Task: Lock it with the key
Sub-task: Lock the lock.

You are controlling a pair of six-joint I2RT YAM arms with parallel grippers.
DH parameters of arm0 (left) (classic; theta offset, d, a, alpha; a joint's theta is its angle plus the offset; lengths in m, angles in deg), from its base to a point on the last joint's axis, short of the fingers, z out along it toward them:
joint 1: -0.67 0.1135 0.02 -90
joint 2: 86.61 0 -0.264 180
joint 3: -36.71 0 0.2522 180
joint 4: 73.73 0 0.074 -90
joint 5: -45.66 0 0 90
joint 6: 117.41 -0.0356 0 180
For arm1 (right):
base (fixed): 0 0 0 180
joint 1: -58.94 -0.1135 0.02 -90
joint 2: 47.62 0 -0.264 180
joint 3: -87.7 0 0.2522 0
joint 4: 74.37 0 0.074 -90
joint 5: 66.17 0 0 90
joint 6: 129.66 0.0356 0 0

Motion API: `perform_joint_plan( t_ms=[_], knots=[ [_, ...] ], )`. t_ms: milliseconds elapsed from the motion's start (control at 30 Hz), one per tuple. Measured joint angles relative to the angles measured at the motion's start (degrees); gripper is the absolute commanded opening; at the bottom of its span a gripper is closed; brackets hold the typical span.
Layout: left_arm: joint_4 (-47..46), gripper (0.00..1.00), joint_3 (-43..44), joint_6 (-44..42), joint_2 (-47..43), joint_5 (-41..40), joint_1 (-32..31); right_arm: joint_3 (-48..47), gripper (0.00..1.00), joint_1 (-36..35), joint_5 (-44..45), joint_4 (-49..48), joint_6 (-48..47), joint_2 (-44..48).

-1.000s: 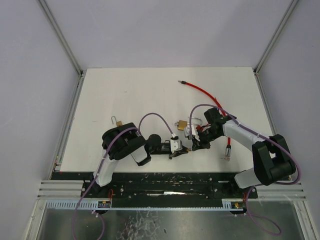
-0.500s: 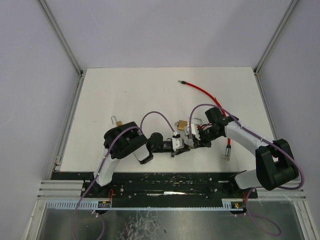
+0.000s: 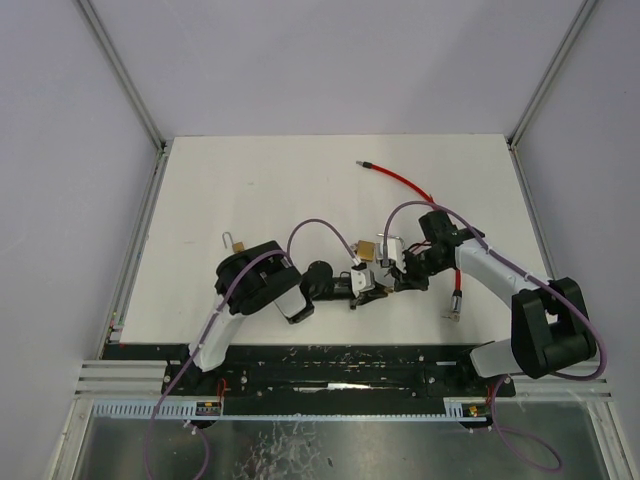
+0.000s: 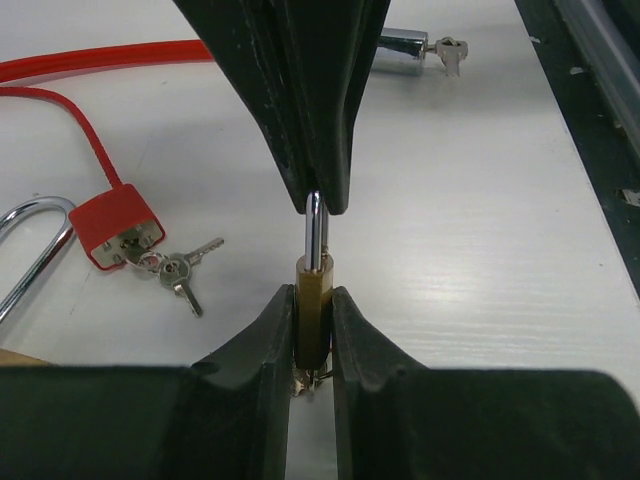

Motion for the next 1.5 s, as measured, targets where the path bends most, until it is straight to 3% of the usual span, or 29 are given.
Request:
perform_joint_plan(
  t_ms=[733, 1500],
  knots=[
    [4.11, 0.00, 5.81, 2.60, 2.29, -0.61, 0.00, -0.94, 0.00, 4.50, 0.74, -0.31, -0.31, -2.40],
    [4.55, 0.00, 6.29, 2.67, 2.29, -0.57, 0.11, -1.38, 0.00, 5.57, -0.61, 1.55, -9.07, -3.32]
  ],
)
